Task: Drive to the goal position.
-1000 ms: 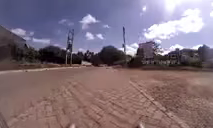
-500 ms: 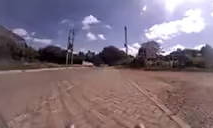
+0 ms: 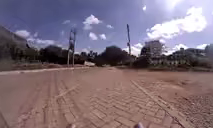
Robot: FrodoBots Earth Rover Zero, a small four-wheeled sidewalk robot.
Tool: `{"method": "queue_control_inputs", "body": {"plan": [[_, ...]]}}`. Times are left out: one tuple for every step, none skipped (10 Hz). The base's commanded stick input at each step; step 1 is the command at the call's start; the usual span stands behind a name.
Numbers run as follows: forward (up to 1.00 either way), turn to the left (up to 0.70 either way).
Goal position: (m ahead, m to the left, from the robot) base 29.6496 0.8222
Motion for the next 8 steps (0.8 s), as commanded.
{"method": "queue_control_inputs", "body": {"plan": [[1.00, 0.00], [1.00, 0.00], [1.00, 0.00], [1.00, 0.00], [1.00, 0.00], [1.00, 0.00], [1.00, 0.00], [1.00, 0.00]]}}
